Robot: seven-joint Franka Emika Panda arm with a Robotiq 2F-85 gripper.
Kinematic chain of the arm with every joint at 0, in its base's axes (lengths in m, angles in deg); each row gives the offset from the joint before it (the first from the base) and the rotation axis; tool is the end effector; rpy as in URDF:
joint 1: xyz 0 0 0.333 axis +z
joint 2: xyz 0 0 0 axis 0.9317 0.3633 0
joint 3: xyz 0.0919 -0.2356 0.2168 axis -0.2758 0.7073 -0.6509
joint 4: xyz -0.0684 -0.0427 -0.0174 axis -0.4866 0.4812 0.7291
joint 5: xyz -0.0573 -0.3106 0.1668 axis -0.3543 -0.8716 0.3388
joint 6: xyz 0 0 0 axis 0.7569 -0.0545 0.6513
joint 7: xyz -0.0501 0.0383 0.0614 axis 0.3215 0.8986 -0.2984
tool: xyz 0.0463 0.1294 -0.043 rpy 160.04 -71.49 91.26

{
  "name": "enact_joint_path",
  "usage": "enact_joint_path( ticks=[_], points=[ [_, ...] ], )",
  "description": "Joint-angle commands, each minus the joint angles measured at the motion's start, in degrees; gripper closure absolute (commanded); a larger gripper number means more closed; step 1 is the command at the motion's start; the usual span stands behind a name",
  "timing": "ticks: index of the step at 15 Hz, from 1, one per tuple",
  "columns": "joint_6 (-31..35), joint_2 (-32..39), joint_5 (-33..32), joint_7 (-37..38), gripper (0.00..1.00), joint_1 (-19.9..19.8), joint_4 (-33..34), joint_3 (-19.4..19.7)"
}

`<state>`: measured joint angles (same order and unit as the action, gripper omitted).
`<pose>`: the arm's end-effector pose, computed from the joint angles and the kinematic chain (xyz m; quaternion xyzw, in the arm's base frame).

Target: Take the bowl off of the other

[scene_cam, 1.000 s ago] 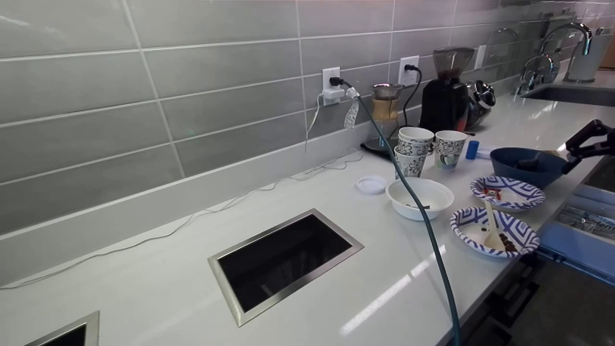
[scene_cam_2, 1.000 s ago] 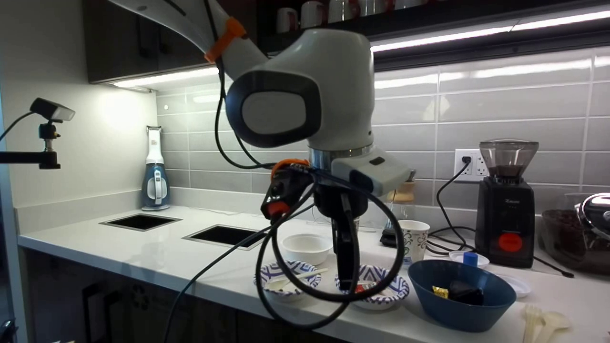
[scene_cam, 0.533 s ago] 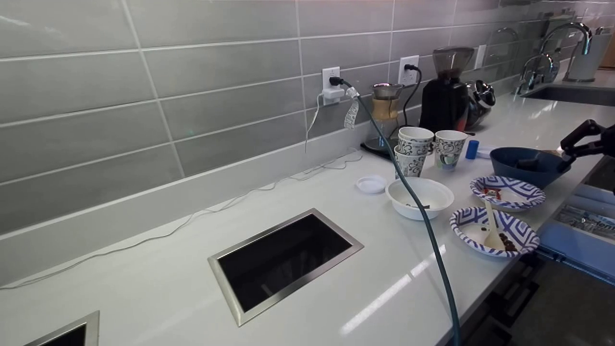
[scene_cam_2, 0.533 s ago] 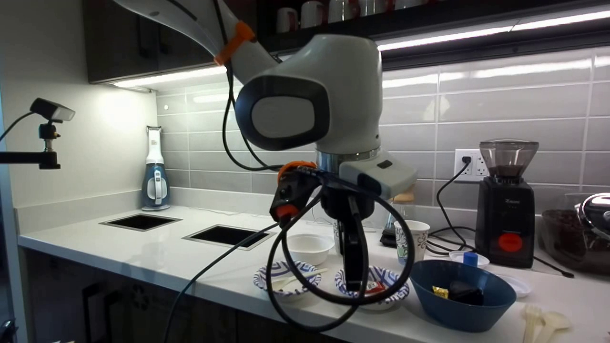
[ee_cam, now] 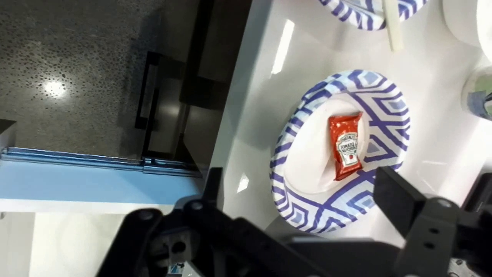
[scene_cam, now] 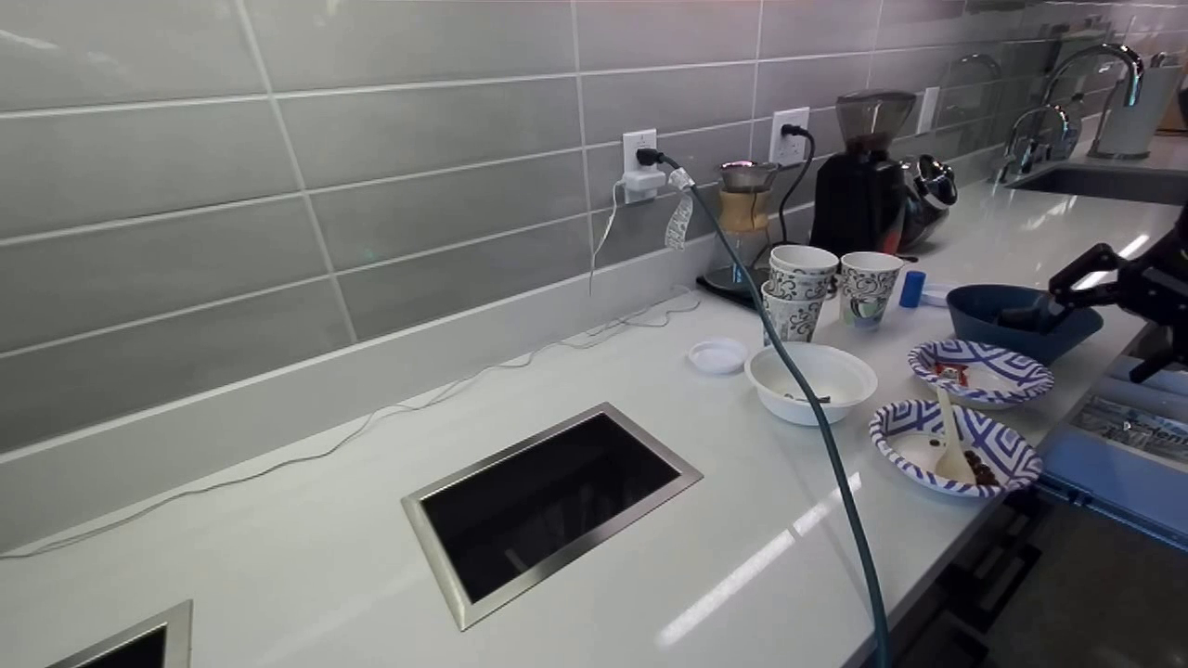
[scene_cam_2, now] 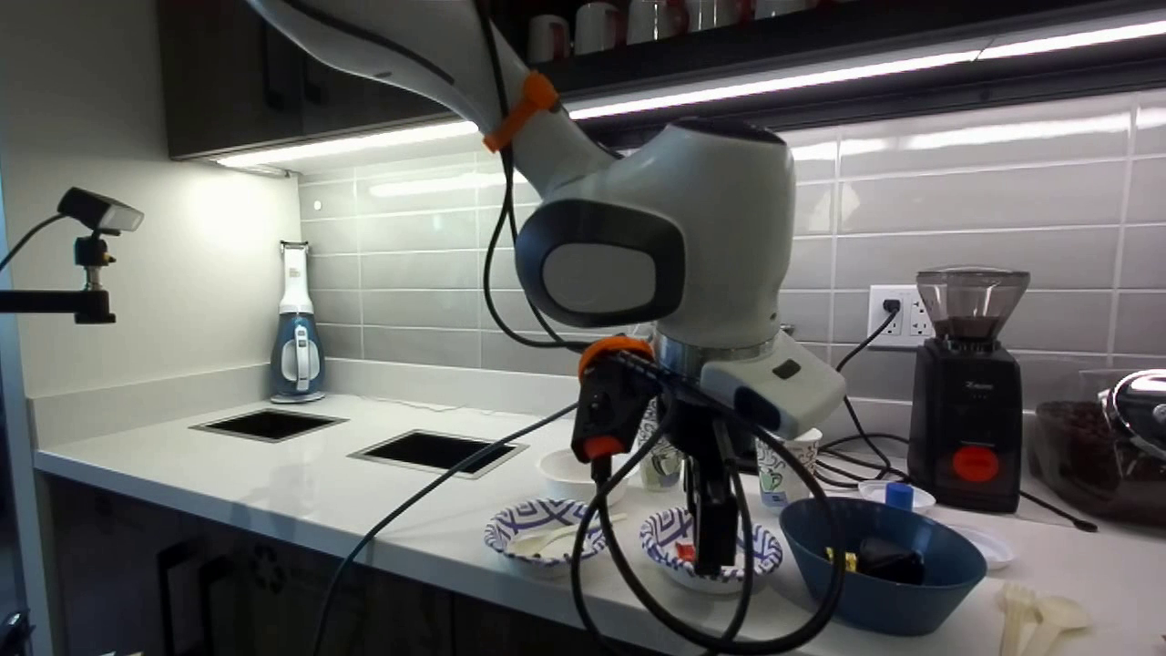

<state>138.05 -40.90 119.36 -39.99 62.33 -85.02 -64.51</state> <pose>0.5196 -0.1329 0.3269 -0.9291 0.3182 -0.0794 0.1710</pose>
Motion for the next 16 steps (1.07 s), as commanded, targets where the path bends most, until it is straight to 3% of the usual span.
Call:
enact_joint_path(
  ticks=[1,3,4,7,11,14,15,16],
  points=[
    [-3.10,6.62,6.15,-3.93,0.00,-2.75,7.13,-2.95],
    [-3.57,8.94,6.90,-4.19,0.14,-3.36,9.21,-3.88],
    [-3.59,9.88,6.70,-4.17,0.15,-3.57,10.06,-4.26],
    [-3.65,11.97,4.70,-2.95,0.33,-3.73,11.82,-4.70],
    [-3.52,13.28,2.84,-1.89,0.38,-3.59,13.12,-4.57],
    [-3.82,13.34,2.25,-1.62,0.54,-3.57,13.54,-4.66],
    [-4.00,13.17,1.78,-1.41,0.54,-3.46,13.57,-4.55],
    [-4.38,13.01,1.44,-1.16,0.48,-3.41,13.68,-4.49]
  ],
)
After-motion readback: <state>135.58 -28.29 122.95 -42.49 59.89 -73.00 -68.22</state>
